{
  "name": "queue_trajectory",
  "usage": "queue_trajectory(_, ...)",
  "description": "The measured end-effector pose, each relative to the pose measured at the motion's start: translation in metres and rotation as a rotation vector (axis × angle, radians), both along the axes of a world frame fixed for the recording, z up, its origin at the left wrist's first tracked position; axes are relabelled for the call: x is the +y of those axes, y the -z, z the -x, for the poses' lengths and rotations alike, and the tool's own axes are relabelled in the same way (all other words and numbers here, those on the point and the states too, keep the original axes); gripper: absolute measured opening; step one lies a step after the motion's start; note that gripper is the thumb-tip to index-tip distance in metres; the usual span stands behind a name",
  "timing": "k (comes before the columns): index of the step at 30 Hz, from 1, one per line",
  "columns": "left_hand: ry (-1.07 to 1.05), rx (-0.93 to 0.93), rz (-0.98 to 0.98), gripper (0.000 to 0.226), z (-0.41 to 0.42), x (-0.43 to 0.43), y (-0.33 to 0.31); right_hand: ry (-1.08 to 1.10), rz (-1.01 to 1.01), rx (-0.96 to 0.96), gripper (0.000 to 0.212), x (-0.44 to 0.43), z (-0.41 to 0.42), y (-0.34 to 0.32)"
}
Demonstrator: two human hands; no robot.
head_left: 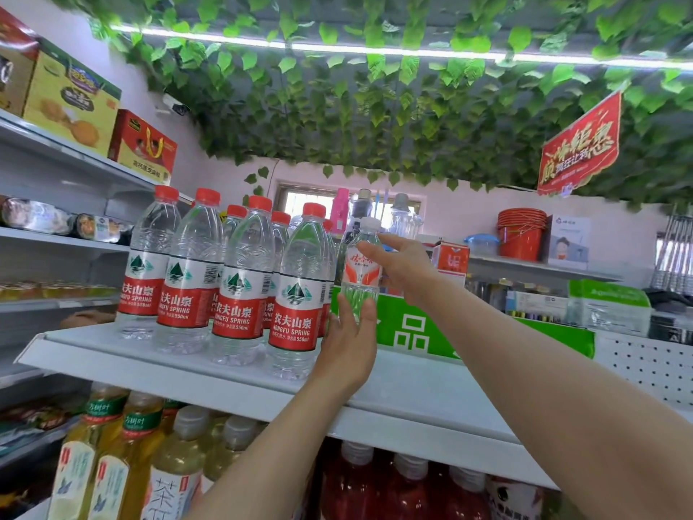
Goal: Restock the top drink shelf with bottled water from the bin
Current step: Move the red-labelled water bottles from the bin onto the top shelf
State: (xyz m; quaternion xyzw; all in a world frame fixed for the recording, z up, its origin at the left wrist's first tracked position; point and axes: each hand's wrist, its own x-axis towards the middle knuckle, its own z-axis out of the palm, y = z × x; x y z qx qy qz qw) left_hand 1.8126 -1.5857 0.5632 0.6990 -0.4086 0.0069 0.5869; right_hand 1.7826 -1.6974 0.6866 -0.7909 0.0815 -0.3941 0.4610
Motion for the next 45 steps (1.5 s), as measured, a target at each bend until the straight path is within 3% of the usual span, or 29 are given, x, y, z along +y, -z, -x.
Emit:
queue_trajectory(10,-0.064,-0.079,-0.031,0.093,0.007,0.003,0.005,0.077,0.050,0.025,0.074,0.008,0.003,0.004)
queue_trajectory(18,-0.024,-0.303,0.098,0.072,0.031,0.038,0.008,0.322,0.322,0.171,0.070,0.030,0.061,-0.009)
queue_trajectory(25,-0.142,-0.342,0.170,0.056,0.061,0.117,-0.017,0.419,0.453,0.263,0.060,0.086,0.132,0.006)
queue_trajectory(30,-0.227,-0.353,-0.014,0.068,0.074,0.175,-0.011,0.474,0.579,0.363,0.054,0.141,0.180,0.034)
queue_trajectory(33,-0.255,-0.371,-0.131,0.068,0.085,0.207,0.010,0.498,0.602,0.447,0.062,0.164,0.204,0.064)
queue_trajectory(40,-0.315,-0.377,-0.377,0.060,0.117,0.254,0.090,0.444,0.539,0.594,0.067,0.198,0.237,0.169)
queue_trajectory(45,-0.249,-0.277,-0.473,0.057,0.132,0.270,0.171,0.402,0.450,0.714,0.067,0.210,0.245,0.250)
